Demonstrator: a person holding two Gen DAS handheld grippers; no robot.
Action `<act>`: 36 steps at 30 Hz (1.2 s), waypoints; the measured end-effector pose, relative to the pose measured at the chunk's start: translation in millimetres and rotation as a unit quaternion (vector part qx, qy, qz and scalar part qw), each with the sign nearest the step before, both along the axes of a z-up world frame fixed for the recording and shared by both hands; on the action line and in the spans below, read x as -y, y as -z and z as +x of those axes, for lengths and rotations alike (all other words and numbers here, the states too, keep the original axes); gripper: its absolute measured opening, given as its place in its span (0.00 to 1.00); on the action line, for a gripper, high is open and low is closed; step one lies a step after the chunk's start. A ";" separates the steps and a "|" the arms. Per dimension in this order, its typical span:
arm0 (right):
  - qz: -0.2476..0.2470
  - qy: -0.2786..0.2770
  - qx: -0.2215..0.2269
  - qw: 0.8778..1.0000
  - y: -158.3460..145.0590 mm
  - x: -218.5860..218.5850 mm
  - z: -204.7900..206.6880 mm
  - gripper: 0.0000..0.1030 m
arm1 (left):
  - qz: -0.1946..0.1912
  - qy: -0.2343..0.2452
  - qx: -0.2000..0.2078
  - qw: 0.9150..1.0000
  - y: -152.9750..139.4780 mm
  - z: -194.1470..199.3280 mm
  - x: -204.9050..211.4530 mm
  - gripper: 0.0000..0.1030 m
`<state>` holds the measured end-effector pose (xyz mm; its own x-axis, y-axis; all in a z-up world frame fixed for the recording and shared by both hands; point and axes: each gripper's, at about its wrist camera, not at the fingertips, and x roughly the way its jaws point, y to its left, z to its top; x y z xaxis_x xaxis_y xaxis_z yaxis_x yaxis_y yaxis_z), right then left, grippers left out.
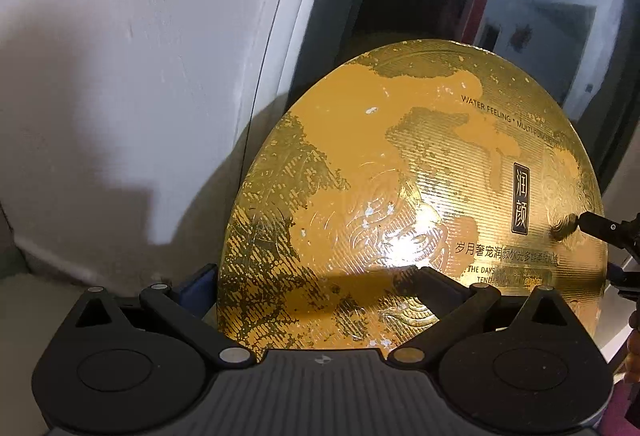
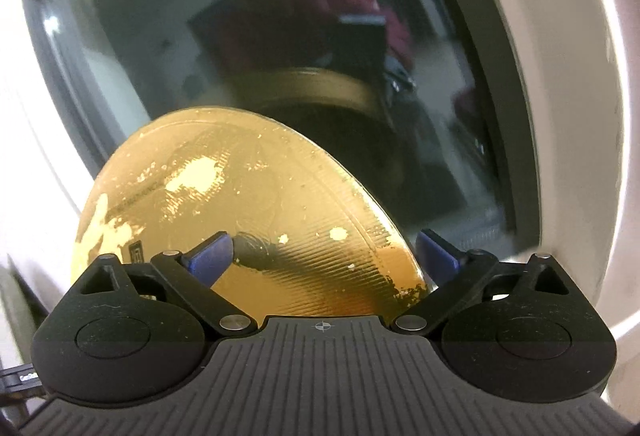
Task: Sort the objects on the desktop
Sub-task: 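Grasp the gold lid's rim with the right tool, then lift the gold lid and swing it over the box with the right tool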
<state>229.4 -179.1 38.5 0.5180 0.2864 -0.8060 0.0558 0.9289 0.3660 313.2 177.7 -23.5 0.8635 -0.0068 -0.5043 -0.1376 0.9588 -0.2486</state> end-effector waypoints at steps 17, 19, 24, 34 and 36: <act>-0.064 -0.034 -0.003 0.997 -273.0 4.8 -119.0 0.95 | -0.009 0.070 0.052 0.996 -137.4 -189.6 48.4 0.98; -0.067 -0.029 -0.014 0.997 -294.0 9.3 -145.4 0.95 | -0.004 0.076 0.046 0.996 -142.4 -220.3 58.5 0.98; -0.058 -0.018 -0.028 0.998 -330.5 23.6 -206.8 0.95 | 0.015 0.077 0.048 0.996 -148.7 -279.0 81.8 0.99; -0.080 0.008 -0.030 0.996 -382.4 37.6 -269.6 0.95 | -0.016 0.077 0.027 0.997 -134.4 -352.1 106.4 0.99; -0.093 0.012 -0.028 0.995 -394.9 42.8 -280.2 0.95 | -0.041 0.083 0.017 0.996 -129.6 -356.9 111.7 0.99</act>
